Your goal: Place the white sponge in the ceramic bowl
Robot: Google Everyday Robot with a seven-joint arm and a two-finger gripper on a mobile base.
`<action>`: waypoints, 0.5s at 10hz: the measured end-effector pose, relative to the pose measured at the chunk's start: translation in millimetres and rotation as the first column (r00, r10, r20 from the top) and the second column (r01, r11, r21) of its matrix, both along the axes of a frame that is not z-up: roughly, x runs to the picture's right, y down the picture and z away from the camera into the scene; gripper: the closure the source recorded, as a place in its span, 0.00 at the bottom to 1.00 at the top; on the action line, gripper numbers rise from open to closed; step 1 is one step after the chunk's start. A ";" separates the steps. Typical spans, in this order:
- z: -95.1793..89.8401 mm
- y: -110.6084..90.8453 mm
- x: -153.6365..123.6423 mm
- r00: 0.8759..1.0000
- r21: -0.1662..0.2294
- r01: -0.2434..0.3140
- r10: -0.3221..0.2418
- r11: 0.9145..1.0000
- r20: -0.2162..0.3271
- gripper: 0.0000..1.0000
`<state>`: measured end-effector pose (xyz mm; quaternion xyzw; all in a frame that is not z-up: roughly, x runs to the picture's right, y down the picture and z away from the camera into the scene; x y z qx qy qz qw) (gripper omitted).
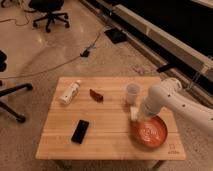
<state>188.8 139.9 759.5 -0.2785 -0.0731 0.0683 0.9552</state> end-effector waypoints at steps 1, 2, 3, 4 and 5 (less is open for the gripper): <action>-0.3 -1.4 -2.6 1.000 -0.002 -0.002 0.002 1.000 -0.009 0.78; -0.9 -2.4 3.0 0.999 -0.005 -0.012 0.012 1.000 -0.032 0.90; -1.5 -3.1 14.6 0.998 -0.007 -0.023 0.022 1.000 -0.058 0.99; -2.0 -3.4 26.3 0.996 -0.003 -0.033 0.032 0.999 -0.078 0.99; -2.7 -3.3 35.7 0.996 -0.002 -0.040 0.039 0.999 -0.081 0.93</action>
